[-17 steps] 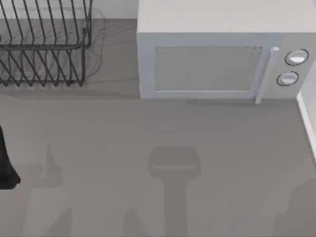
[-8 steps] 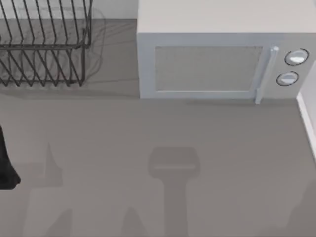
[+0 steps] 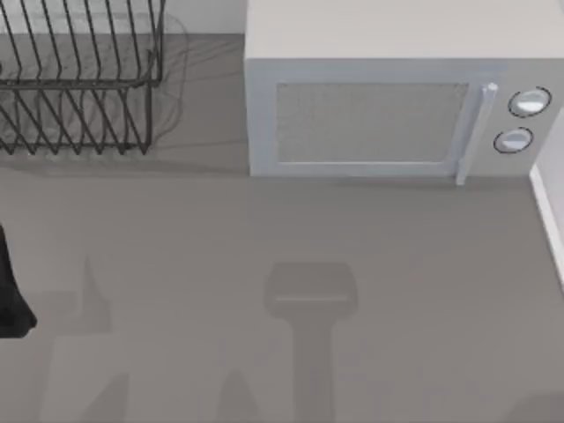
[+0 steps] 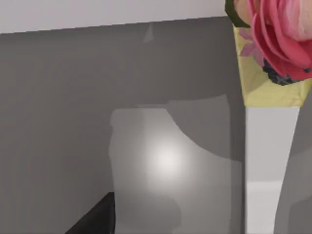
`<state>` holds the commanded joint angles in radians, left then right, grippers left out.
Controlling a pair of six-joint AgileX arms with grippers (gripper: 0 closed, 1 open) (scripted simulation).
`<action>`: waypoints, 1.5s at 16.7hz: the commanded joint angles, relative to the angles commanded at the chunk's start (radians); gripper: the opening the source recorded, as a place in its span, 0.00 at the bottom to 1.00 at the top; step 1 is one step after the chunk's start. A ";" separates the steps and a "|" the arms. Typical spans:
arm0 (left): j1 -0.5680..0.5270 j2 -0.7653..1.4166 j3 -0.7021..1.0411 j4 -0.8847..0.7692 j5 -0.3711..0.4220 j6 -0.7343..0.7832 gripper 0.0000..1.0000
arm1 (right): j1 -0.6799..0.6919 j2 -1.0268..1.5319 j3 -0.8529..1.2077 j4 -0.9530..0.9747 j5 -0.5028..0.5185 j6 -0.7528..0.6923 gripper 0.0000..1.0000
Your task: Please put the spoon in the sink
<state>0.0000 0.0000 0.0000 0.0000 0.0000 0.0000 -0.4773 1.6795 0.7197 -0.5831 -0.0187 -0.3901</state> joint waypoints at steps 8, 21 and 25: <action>0.000 0.000 0.000 0.000 0.000 0.000 1.00 | 0.000 0.002 -0.002 0.004 0.000 0.000 0.70; 0.000 0.000 0.000 0.000 0.000 0.000 1.00 | 0.000 0.002 -0.002 0.004 0.000 0.000 0.00; 0.000 0.000 0.000 0.000 0.000 0.000 1.00 | 0.000 0.002 -0.002 0.004 0.000 0.000 0.00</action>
<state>0.0000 0.0000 0.0000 0.0000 0.0000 0.0000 -0.4772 1.6816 0.7174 -0.5791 -0.0187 -0.3900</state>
